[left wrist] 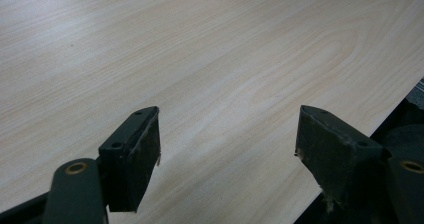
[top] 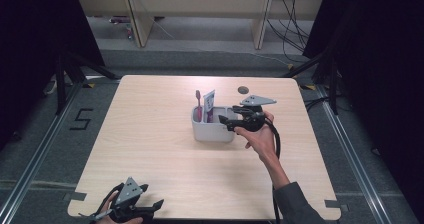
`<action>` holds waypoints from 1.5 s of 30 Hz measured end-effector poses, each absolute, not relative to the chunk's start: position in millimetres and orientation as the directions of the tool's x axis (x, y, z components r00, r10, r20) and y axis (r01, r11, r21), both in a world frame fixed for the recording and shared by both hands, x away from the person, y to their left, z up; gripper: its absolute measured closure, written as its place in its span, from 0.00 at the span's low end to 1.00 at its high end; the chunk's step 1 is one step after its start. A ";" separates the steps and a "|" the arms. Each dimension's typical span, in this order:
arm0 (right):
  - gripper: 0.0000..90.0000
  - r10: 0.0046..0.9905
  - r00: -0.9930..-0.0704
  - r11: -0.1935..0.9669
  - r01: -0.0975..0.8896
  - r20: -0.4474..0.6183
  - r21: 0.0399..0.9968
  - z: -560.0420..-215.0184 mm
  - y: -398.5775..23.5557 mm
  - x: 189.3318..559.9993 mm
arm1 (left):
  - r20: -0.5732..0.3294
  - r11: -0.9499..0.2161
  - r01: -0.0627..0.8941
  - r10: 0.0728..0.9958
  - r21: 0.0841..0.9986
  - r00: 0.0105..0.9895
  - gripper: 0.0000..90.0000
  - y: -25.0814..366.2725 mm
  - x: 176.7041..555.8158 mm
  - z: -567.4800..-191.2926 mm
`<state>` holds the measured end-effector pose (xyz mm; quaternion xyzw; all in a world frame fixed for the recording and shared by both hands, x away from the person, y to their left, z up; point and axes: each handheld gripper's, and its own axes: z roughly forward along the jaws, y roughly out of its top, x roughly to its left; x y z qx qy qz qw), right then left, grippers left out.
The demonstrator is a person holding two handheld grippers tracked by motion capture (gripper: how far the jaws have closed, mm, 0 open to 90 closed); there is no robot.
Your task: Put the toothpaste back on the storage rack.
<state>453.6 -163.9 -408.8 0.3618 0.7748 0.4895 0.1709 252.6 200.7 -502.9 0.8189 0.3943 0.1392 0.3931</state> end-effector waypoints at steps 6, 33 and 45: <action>0.34 0.721 -0.688 0.254 0.379 0.087 0.890 -407.3 -173.0 443.9 | -0.080 -0.377 0.532 0.756 0.758 0.650 0.28 200.9 252.7 -503.3; 0.28 0.727 -0.679 0.265 0.417 0.104 0.870 -409.8 -194.5 406.2 | -0.074 -0.372 0.535 0.766 0.759 0.639 0.27 201.4 251.7 -502.5; 0.24 0.716 -0.687 0.280 0.449 0.127 0.849 -418.7 -203.4 389.5 | -0.069 -0.369 0.538 0.775 0.758 0.628 0.25 201.8 252.2 -501.0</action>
